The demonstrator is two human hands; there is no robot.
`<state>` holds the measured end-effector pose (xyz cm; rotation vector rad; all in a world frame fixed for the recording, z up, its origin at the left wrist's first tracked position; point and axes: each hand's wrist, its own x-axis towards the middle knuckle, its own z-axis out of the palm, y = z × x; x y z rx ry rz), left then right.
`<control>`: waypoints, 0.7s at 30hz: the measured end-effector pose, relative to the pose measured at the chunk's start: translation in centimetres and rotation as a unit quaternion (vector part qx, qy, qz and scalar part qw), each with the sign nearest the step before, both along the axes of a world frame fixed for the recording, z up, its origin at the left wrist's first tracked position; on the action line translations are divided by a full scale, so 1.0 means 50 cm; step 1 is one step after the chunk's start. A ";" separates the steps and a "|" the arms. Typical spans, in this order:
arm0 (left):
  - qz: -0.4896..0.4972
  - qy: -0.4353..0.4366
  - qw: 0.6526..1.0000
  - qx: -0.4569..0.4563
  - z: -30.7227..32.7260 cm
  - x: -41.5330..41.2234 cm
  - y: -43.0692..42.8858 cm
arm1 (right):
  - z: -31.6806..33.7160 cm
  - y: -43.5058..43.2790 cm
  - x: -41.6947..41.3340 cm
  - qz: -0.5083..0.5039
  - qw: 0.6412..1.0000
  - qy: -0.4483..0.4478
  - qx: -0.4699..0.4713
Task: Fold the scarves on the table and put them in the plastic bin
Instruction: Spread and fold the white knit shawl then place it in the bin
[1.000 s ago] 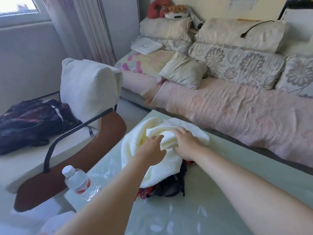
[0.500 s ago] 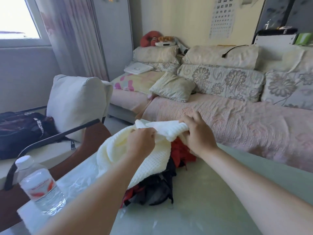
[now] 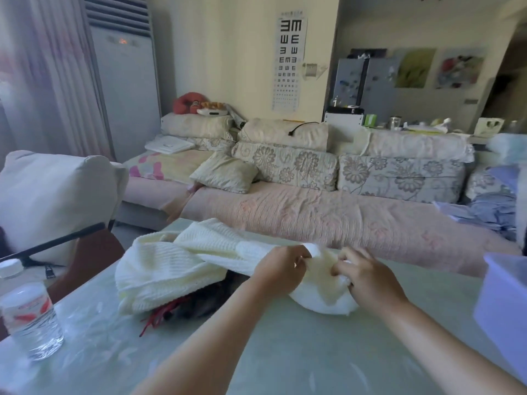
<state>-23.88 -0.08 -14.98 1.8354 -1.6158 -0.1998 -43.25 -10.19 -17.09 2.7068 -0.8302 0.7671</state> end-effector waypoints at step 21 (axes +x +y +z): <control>0.001 -0.158 0.972 0.171 -0.208 0.133 0.128 | -0.205 0.174 0.140 -0.112 0.891 0.317 0.306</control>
